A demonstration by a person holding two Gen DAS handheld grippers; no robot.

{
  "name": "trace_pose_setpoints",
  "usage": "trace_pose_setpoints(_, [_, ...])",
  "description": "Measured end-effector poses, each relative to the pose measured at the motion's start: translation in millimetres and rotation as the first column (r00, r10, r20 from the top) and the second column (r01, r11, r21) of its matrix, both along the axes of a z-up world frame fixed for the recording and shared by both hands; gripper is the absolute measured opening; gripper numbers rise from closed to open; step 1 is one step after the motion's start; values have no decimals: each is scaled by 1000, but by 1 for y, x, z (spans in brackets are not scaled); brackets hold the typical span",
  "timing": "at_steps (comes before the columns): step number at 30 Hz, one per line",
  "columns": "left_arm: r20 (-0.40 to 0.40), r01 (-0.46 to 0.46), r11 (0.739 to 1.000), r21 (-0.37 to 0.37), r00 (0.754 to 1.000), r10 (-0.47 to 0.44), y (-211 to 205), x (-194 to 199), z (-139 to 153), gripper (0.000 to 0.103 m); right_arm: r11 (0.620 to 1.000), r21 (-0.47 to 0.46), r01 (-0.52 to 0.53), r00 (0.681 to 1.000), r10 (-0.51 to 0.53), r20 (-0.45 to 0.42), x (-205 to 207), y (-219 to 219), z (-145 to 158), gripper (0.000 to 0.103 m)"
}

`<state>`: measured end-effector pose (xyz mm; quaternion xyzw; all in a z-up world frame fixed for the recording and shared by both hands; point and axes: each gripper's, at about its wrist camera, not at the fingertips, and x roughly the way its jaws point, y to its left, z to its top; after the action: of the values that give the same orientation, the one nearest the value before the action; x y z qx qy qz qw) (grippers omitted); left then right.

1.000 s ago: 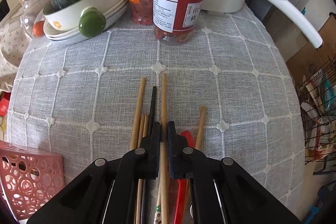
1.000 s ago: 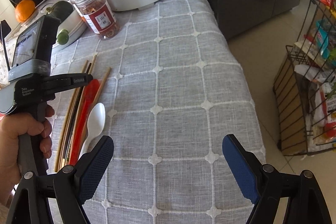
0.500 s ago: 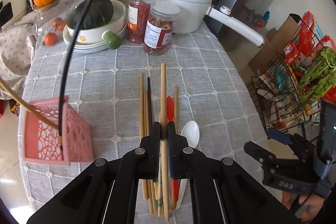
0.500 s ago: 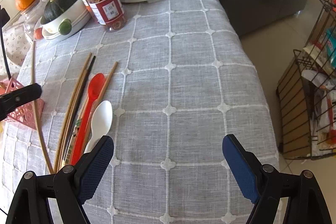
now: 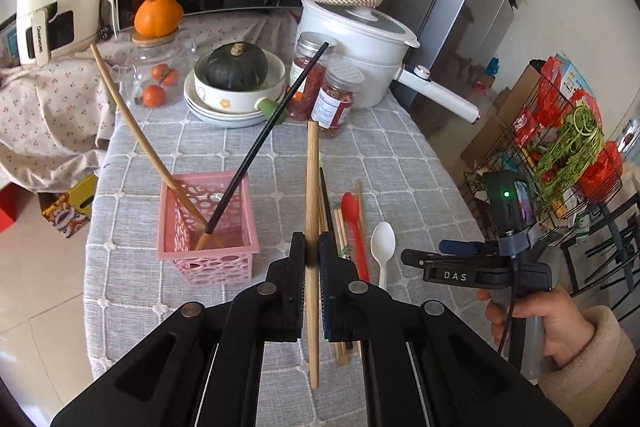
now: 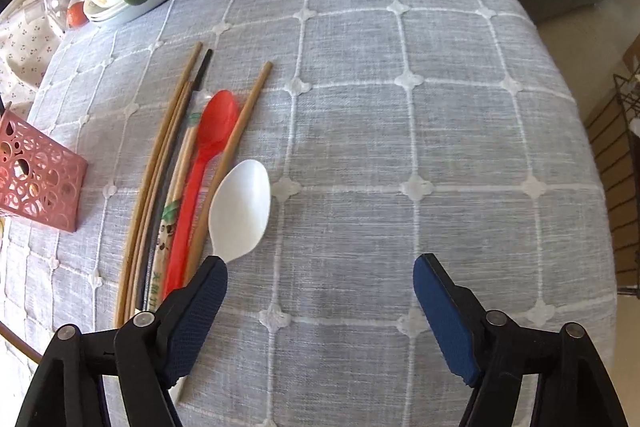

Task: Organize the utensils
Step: 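Lift the wooden chopstick with the left gripper while the right gripper grasps the white spoon, then drop the wooden chopstick into the pink basket with the left gripper while the right carries the white spoon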

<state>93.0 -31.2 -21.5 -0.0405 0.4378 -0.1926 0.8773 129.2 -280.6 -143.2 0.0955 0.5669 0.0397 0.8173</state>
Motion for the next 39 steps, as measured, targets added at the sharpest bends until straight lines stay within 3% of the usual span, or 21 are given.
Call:
trace_pose_setpoints(7, [-14,0,1000,-3,1000,0,7,1,-5,6,999,51,0,1000,0,-3,20,15,-9,52])
trace_pose_setpoints(14, [-12,-17,1000,-4,1000,17,17,-1,-6,6,992,123,15,1000,-18,22,36,21,-17,41])
trace_pose_setpoints(17, [-2,-22,1000,-1,1000,22,21,-3,-4,6,990,137,14,999,-18,31,38,18,-17,21])
trace_pose_setpoints(18, [6,-25,1000,3,1000,25,22,-4,-3,6,989,150,4,1000,-8,27,39,17,-18,6])
trace_pose_setpoints(23, [36,-34,999,-2,999,34,31,-8,7,6,990,134,-31,998,22,65,30,19,-9,4])
trace_pose_setpoints(29, [134,-54,998,-43,989,60,48,-23,38,6,994,77,-72,973,53,224,4,29,44,4])
trace_pose_setpoints(32, [238,-69,995,-76,968,85,56,-36,64,6,996,53,-76,945,55,321,-14,37,74,4])
trace_pose_setpoints(34, [327,-88,992,-93,938,114,62,-45,80,6,996,43,-81,921,58,385,-25,43,92,4])
trace_pose_setpoints(39, [533,-129,978,-166,823,199,76,-63,104,6,994,50,-94,876,58,479,-43,61,113,4])
